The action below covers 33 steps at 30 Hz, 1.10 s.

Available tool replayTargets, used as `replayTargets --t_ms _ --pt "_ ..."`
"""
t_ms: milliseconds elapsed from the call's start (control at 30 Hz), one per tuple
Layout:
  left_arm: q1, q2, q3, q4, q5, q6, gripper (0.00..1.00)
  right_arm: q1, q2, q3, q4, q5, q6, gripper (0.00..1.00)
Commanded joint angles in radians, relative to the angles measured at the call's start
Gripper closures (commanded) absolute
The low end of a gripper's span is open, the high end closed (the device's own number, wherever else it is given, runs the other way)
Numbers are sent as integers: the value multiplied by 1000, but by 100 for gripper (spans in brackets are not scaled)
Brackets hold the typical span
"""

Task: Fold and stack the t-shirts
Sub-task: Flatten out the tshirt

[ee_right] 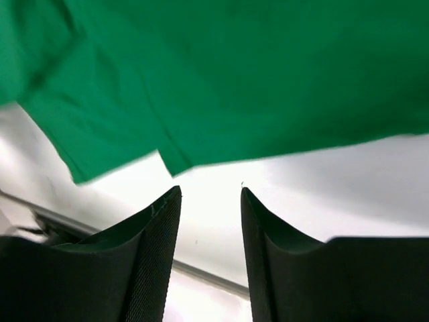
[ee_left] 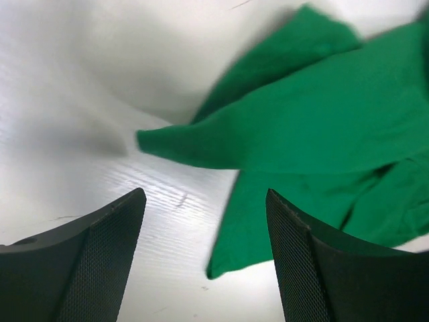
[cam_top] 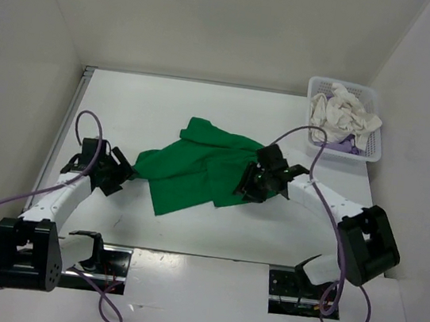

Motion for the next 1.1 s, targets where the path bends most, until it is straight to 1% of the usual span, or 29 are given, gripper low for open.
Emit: replayTargets --t_ms 0,33,67,100,167,200,233,267,367,400,433,500,533,567,600,633,667,733,800,867,933,967,1000,1033,1067 --pt "-1 22 -55 83 -38 -75 20 119 64 -34 66 14 105 52" --pt "-1 52 -55 121 -38 -76 22 167 99 -34 84 13 129 50" --pt "-1 68 -55 135 -52 -76 22 168 100 -22 84 13 140 50" --pt "-1 80 -55 151 -52 -76 27 207 133 -22 103 13 140 50" --pt "-1 116 -37 183 -61 -76 32 231 170 13 112 13 154 50" --pt "-1 137 -14 206 -61 -76 39 245 201 24 112 24 163 50" --pt "-1 151 0 215 -61 -65 43 245 213 38 112 24 163 50" --pt "-1 187 27 224 -61 -65 50 254 231 38 112 38 163 50" --pt "-1 263 71 255 -61 -46 62 254 247 58 112 59 163 46" --pt "-1 315 83 273 -71 -46 65 254 258 58 112 69 163 46" --pt "-1 339 110 283 -72 -46 72 254 270 58 112 78 163 46" --pt "-1 402 141 310 -72 -46 78 254 284 81 112 102 163 48" --pt "-1 419 159 310 -72 -55 80 254 296 94 112 102 163 52" --pt "-1 453 205 323 -72 -56 84 254 296 105 112 125 163 59" --pt "-1 470 233 323 -84 -56 84 254 311 116 112 125 163 66" --pt "-1 491 267 323 -84 -56 86 254 321 139 112 144 154 73" --pt "-1 540 349 323 -93 -43 87 254 333 160 85 164 143 84" --pt "-1 589 434 314 -104 -33 87 254 344 160 75 173 134 92" --pt "-1 645 501 301 -104 -33 87 254 310 148 39 185 124 97" --pt "-1 680 578 301 -104 -33 87 254 237 134 -14 194 123 99" --pt "-1 698 624 292 -104 -23 82 254 163 107 -49 214 123 100" --pt "9 711 652 281 -104 -8 77 237 125 96 -61 214 123 100" --pt "9 711 652 281 -92 3 54 219 47 73 -86 214 123 100" --pt "21 720 666 268 -75 12 42 194 8 64 -96 184 113 100" --pt "21 720 666 242 -52 21 33 132 -30 55 -106 164 113 100"
